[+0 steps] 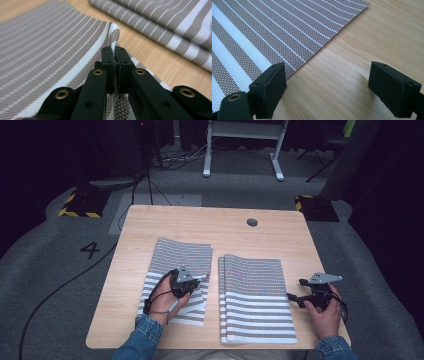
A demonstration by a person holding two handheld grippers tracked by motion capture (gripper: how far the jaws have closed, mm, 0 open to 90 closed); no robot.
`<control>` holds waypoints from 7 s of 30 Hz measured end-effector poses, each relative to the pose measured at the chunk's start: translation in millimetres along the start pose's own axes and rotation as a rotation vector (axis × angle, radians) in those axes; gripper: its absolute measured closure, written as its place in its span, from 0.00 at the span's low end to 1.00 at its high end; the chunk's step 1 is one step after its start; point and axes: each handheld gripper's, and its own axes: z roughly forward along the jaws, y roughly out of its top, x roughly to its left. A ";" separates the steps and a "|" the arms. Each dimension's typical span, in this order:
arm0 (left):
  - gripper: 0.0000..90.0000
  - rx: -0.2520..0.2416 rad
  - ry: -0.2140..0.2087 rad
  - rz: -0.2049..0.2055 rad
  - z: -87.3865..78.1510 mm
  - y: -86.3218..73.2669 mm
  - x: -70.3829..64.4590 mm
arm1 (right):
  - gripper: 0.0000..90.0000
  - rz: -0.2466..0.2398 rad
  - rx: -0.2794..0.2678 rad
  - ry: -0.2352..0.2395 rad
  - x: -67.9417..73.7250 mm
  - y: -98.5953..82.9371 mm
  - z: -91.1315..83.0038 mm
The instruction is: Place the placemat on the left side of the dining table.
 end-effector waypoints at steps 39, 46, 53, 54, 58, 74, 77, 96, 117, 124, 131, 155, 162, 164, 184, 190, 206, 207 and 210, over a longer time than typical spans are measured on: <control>0.70 -0.161 0.739 -0.304 -172.5 -42.9 109.3 | 0.17 -0.001 0.000 0.000 -0.1 0.0 0.0; 0.39 -0.223 0.724 -0.296 -166.2 -27.4 94.7 | 0.17 -0.001 0.000 0.000 -0.1 -0.1 0.0; 0.35 -0.183 0.435 -0.245 -117.5 -3.9 62.8 | 0.17 0.000 0.000 0.000 -0.1 0.0 0.0; 0.35 -0.164 0.399 -0.226 -108.5 -1.0 57.2 | 0.17 -0.001 0.000 0.000 -0.1 -0.1 0.0; 0.35 -0.113 0.283 -0.205 -75.7 2.7 40.9 | 0.17 -0.001 0.000 0.000 -0.1 0.0 0.0; 0.29 0.173 0.107 -0.145 20.9 -7.5 -5.1 | 0.17 0.000 0.000 0.001 0.0 -0.1 0.0; 0.23 0.146 0.127 -0.146 24.7 -9.8 -11.6 | 0.17 -0.006 0.002 0.000 -0.3 -0.2 0.0; 0.82 0.080 0.131 -0.085 22.0 -14.1 2.4 | 0.17 -0.004 0.001 -0.002 0.1 -0.3 0.0; 0.97 -0.137 0.026 0.081 -50.5 11.2 -18.1 | 0.17 -0.004 0.001 -0.003 0.2 -0.4 -0.1; 0.97 -0.147 -0.100 0.218 -72.6 2.8 -45.5 | 0.17 0.002 -0.001 -0.003 0.7 -0.4 -0.2; 0.97 -0.127 -0.282 0.281 -86.0 -19.8 -63.4 | 0.17 0.002 -0.001 -0.003 0.7 -0.4 -0.2; 0.33 -0.008 0.130 -0.169 -78.3 -31.4 37.2 | 0.17 0.003 -0.001 -0.003 0.7 -0.4 -0.2; 0.31 0.113 0.258 -0.281 -65.8 -42.3 75.8 | 0.17 0.003 -0.001 -0.003 0.7 -0.4 -0.2; 0.31 0.135 0.287 -0.307 -60.9 -45.5 84.5 | 0.17 0.004 -0.001 -0.003 0.8 -0.4 -0.2; 0.40 0.220 0.290 -0.330 -37.7 -46.7 95.8 | 0.17 0.005 -0.001 -0.003 0.7 -0.4 -0.2; 0.63 0.193 0.289 -0.304 -36.5 -45.9 87.1 | 0.17 0.000 0.001 -0.004 0.3 -0.4 -0.2; 0.97 0.093 0.308 0.011 -66.7 2.4 76.8 | 0.17 0.000 0.001 -0.003 0.3 -0.4 -0.2; 0.97 0.098 0.312 0.033 -68.5 8.8 78.5 | 0.17 0.000 0.001 -0.003 0.3 -0.4 -0.2; 0.96 0.095 0.328 0.127 -73.2 26.0 93.0 | 0.17 0.000 0.001 -0.004 0.3 -0.4 -0.2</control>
